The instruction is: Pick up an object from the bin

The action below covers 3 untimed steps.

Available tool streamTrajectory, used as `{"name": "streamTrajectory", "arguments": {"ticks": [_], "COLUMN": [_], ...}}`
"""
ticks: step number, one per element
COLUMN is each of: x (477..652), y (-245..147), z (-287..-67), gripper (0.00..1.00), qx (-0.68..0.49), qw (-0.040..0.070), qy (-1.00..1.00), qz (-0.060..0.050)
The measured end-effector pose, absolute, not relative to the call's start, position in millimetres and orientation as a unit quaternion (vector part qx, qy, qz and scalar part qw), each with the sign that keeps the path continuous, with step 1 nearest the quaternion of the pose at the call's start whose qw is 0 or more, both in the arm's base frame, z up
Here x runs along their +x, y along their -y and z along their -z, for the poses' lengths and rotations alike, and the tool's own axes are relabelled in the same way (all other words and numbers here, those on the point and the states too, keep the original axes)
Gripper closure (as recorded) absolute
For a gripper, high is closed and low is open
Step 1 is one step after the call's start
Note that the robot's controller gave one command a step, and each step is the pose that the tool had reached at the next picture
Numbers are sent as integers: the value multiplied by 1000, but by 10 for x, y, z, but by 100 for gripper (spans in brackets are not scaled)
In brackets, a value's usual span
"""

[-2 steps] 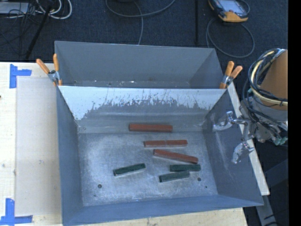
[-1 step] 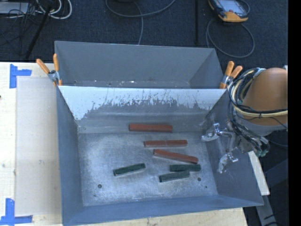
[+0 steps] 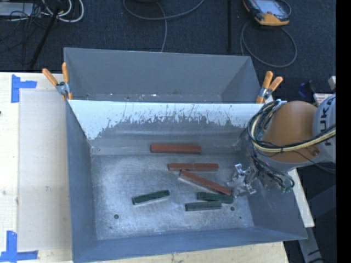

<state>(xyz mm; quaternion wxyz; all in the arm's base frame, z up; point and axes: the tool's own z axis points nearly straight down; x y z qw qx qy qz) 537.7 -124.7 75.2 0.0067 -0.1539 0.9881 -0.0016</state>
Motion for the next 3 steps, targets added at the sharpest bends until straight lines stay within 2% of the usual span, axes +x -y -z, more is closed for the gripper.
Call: {"name": "streamTrajectory", "arguments": {"ticks": [1,2,3], "x": [5359,5359,5270], "y": [1253,1253,625], "z": [-735,-735,-761], "gripper": [0,0,100], "qx": [-155,-155,-150], "qw": [4,4,8], "qy": [-988,-988,-989], "qz": [2,2,2]}}
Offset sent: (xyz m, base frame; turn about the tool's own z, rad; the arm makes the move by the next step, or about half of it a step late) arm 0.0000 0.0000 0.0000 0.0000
